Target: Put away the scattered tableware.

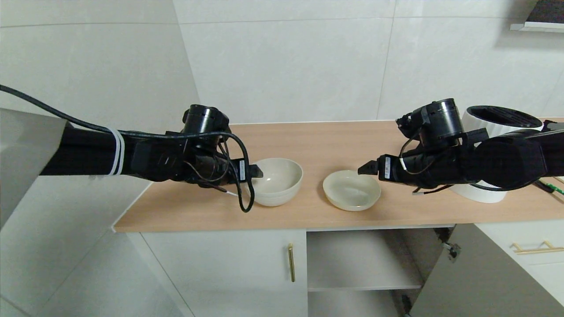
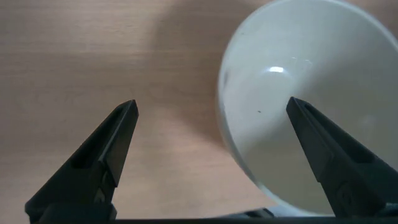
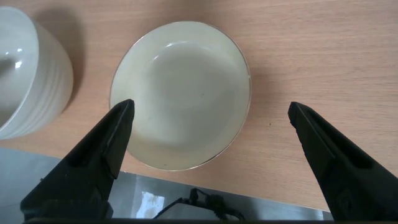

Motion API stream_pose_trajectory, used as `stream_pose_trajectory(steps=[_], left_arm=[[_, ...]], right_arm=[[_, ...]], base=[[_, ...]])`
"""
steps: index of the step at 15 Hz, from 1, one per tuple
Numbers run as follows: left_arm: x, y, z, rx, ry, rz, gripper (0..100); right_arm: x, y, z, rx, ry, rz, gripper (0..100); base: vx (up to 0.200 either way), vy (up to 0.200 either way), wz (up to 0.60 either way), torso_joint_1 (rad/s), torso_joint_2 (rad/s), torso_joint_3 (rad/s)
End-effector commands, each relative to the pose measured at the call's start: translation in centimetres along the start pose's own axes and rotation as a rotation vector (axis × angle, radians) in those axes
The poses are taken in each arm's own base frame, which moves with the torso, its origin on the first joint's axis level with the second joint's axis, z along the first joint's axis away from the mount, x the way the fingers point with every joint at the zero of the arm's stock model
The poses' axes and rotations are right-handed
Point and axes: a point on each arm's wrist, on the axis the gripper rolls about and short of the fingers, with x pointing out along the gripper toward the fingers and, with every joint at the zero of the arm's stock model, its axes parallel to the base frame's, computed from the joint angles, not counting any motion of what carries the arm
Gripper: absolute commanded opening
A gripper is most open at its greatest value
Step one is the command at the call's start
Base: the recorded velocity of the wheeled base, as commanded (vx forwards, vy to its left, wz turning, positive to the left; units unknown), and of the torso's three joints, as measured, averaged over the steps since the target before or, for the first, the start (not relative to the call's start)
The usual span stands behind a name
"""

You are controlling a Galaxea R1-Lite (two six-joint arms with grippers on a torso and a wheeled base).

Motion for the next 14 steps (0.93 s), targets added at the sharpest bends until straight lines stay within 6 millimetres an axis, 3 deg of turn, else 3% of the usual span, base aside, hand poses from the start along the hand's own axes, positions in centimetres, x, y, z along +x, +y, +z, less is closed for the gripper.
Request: stream_pose_trajectory(steps=[1, 2, 3, 9, 11, 14], left_arm=[[1.2, -0.1, -0.2, 0.000, 0.015, 0.003, 100], [1.6, -0.1, -0.3, 0.002, 0.020, 0.004, 100], [1.7, -0.1, -0.3, 0.000, 0.021, 0.004, 0], [1.8, -0.2, 0.0, -0.012, -0.012, -0.006, 0], [-0.3, -0.4, 1.0, -0.065, -0.060, -0.024, 0], [-4.7, -0.3, 1.8, -0.081, -0.123, -0.050, 0]], right_arm=[[-0.2, 0.0, 0.1, 0.001, -0.005, 0.003, 100], [-0.3, 0.0, 0.1, 0.001, -0.005, 0.003, 100], [-0.3, 0.0, 0.1, 0.001, -0.006, 0.001, 100], [-0.1, 0.0, 0.0, 0.001, -0.002, -0.001, 100], [0.3, -0.1, -0.1, 0.000, 0.002, -0.017, 100], [2.5, -0.5, -0.9, -0.008, 0.010, -0.129, 100]], base=[[0.000, 0.000, 0.00, 0.000, 0.00, 0.000], [0.000, 0.000, 0.00, 0.000, 0.00, 0.000], [0.000, 0.000, 0.00, 0.000, 0.00, 0.000], [0.000, 0.000, 0.00, 0.000, 0.00, 0.000], [0.000, 0.000, 0.00, 0.000, 0.00, 0.000], [0.000, 0.000, 0.00, 0.000, 0.00, 0.000]])
